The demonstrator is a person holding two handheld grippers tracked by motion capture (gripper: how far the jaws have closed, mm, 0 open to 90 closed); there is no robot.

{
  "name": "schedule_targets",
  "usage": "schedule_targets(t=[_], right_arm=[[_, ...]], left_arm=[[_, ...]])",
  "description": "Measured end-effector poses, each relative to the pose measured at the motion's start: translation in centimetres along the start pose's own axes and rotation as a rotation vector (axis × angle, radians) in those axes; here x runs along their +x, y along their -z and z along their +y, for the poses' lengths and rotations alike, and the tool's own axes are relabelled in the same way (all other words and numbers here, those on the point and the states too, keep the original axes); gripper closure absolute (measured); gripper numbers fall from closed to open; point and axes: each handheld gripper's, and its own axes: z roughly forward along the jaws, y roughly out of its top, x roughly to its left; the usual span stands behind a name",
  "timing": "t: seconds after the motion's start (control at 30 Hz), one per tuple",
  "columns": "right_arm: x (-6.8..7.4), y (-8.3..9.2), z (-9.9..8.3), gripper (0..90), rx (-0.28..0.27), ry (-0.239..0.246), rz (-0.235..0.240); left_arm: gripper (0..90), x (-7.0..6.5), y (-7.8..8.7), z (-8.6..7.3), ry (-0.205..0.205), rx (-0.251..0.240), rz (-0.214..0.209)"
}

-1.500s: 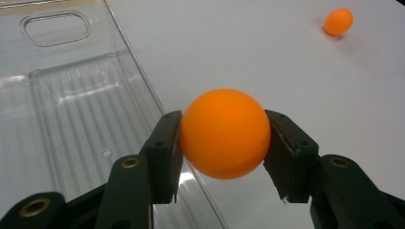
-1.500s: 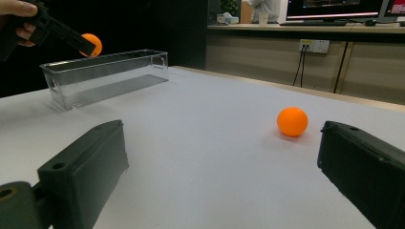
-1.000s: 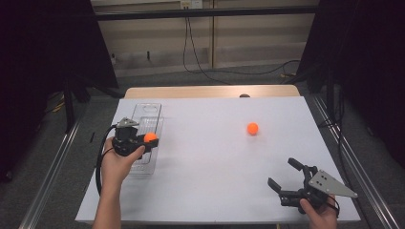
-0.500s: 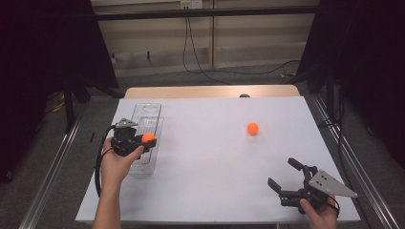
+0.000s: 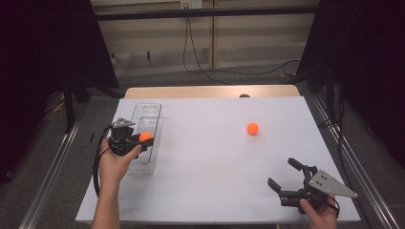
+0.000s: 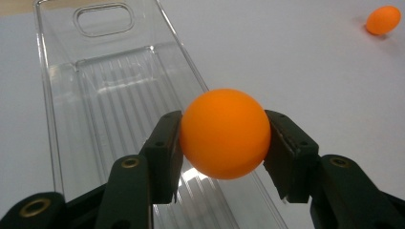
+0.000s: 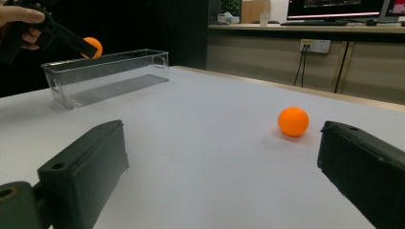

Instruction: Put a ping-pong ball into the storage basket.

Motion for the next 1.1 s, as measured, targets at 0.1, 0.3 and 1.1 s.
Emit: schedule_targets(t=[0.1, 0.3, 1.1], right_arm=[[0.0, 0.0, 0.0, 2.3, 0.001, -0.002, 0.0], [0.0, 0.0, 0.0, 2.3, 0.002, -0.001, 0.001], [0.0, 0.0, 0.0, 2.3, 0.003, -0.002, -0.001]], left_arm=[[50.8, 0.3, 0.1, 0.0, 0.001, -0.001, 0.006], [50.8, 0.4, 0.0, -0.1, 0.005, -0.004, 0.017], [50.7, 1.2, -1.0, -0.5, -0.004, 0.026, 0.099]])
